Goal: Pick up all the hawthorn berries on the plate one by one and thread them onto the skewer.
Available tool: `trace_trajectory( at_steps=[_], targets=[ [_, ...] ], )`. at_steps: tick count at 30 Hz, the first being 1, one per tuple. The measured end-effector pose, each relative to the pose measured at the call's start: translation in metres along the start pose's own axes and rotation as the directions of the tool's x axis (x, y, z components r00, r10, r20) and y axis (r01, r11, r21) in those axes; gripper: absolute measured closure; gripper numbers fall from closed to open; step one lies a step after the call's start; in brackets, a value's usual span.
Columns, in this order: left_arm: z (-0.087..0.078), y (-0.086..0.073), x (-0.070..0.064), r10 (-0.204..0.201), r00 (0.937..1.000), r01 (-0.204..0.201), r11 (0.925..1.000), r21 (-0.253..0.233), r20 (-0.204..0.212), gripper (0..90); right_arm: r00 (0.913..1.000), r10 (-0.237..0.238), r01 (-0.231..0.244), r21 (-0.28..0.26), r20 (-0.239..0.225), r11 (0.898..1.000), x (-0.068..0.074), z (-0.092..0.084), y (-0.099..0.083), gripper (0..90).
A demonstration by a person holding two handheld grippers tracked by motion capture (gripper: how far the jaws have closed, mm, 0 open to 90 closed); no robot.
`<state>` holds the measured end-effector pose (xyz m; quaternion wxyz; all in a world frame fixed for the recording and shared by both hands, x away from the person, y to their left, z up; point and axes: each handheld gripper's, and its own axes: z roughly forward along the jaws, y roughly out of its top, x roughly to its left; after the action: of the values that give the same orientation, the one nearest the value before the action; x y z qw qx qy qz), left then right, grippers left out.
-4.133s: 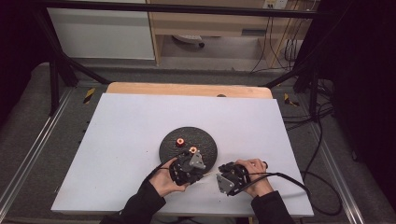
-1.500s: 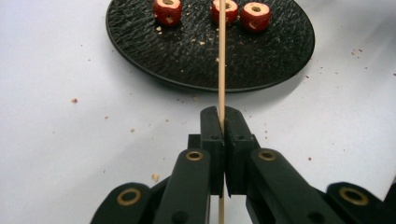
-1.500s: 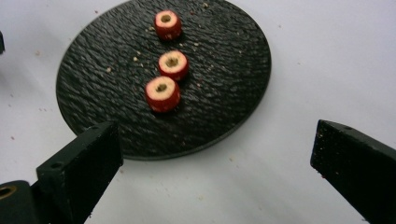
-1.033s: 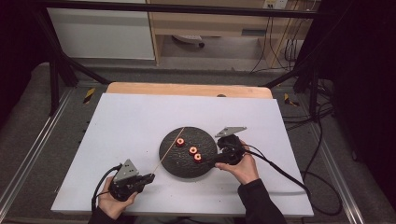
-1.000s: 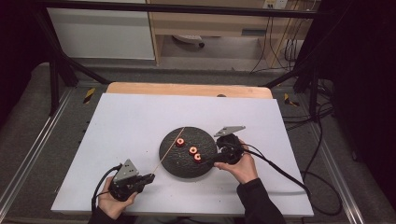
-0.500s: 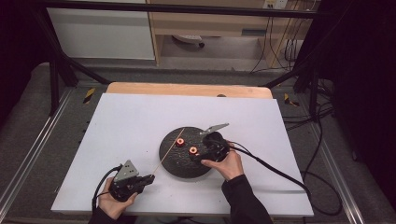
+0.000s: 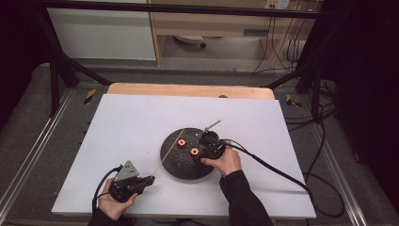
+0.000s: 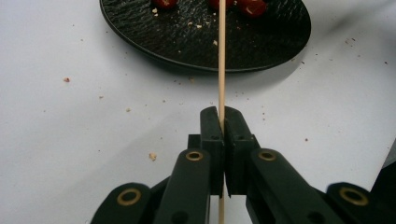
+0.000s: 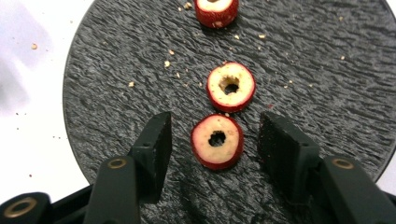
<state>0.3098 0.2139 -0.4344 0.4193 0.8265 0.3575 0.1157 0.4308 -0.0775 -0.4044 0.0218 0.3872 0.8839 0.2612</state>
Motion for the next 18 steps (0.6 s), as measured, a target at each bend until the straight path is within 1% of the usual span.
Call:
trace_trajectory(
  at_steps=[5,10,13,14,17,18],
  targets=[
    [0.000,0.000,0.000,-0.001,1.0000,0.001,1.0000,0.003,0.000,87.7,0.9997,0.022,-0.022,0.028,-0.013,0.999,-0.005,0.002,0.003,50.9],
    [0.001,0.000,0.000,0.001,1.0000,-0.001,1.0000,0.010,0.000,87.8,0.9991,0.033,-0.031,0.053,-0.029,0.998,-0.007,0.006,0.004,54.3],
    [0.001,0.000,0.001,0.002,1.0000,-0.002,0.9999,0.011,-0.002,87.7,0.9989,0.029,-0.027,0.057,-0.037,0.998,-0.009,0.008,0.004,56.4],
    [0.001,0.000,0.001,0.002,1.0000,-0.002,0.9999,0.011,-0.002,87.7,0.9986,0.040,-0.038,0.063,-0.036,0.997,-0.009,0.009,0.005,57.2],
    [0.001,0.000,0.001,0.002,1.0000,-0.002,0.9999,0.013,-0.003,87.8,0.9985,0.036,-0.033,0.068,-0.041,0.997,-0.010,0.011,0.005,59.0],
    [0.001,0.000,0.001,0.002,1.0000,-0.002,0.9999,0.014,-0.002,87.8,0.9982,0.042,-0.039,0.073,-0.043,0.997,-0.010,0.011,0.005,59.1]
  ],
)
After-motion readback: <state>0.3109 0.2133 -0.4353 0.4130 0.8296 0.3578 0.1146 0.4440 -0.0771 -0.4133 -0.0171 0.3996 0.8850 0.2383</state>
